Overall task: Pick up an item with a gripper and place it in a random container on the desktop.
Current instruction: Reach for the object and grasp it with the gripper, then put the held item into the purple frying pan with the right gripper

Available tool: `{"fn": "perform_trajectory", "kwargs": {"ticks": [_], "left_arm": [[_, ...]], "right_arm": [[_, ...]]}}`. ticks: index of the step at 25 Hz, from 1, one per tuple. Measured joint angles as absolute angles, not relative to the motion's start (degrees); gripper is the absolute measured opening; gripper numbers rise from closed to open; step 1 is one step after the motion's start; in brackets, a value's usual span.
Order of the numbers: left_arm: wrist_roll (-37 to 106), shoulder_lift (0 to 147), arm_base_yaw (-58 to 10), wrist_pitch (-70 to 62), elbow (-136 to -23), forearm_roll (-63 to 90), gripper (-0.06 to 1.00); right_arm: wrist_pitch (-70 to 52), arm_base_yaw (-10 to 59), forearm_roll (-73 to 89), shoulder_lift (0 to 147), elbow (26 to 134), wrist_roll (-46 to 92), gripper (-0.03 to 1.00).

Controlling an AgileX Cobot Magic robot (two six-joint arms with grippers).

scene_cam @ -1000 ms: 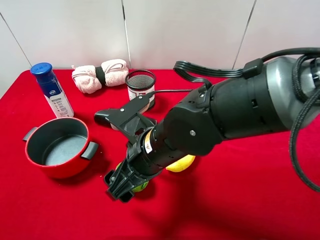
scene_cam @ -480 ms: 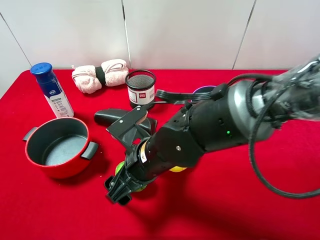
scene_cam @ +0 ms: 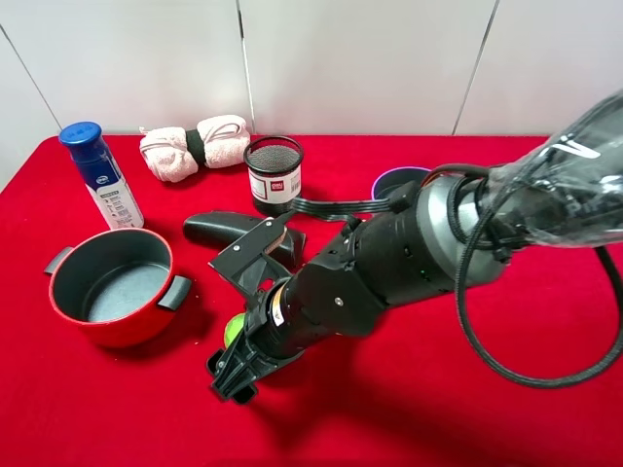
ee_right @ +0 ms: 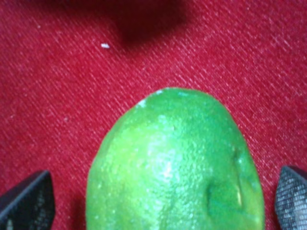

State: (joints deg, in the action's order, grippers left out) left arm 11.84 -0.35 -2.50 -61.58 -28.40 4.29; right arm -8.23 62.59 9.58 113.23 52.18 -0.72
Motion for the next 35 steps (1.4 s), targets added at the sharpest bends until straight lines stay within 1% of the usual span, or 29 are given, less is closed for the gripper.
{"fn": "perform_trajectory", "kwargs": {"ticks": [8, 9, 11, 14, 35], "left_arm": [[11.8, -0.4, -2.5, -61.6, -28.4, 4.3, 0.98], [11.8, -0.4, -2.5, -61.6, -28.4, 4.3, 0.98], [11.8, -0.4, -2.5, -61.6, -28.4, 4.3, 0.98], [11.8, -0.4, -2.5, -61.6, -28.4, 4.3, 0.98], [11.8, -0.4, -2.5, -61.6, -28.4, 4.3, 0.98]], "right_arm": [[-8.0, 62.6, 9.4, 113.4, 52.2, -0.7, 0.69], [-8.0, 62.6, 9.4, 113.4, 52.2, -0.7, 0.68], [-8.1, 62.6, 9.4, 113.4, 52.2, -0.7, 0.61], [-8.7, 62.6, 9.3, 113.4, 52.2, -0.7, 0.48], [-9.8, 62.6, 9.3, 113.4, 52.4, -0.7, 0.48]]}}
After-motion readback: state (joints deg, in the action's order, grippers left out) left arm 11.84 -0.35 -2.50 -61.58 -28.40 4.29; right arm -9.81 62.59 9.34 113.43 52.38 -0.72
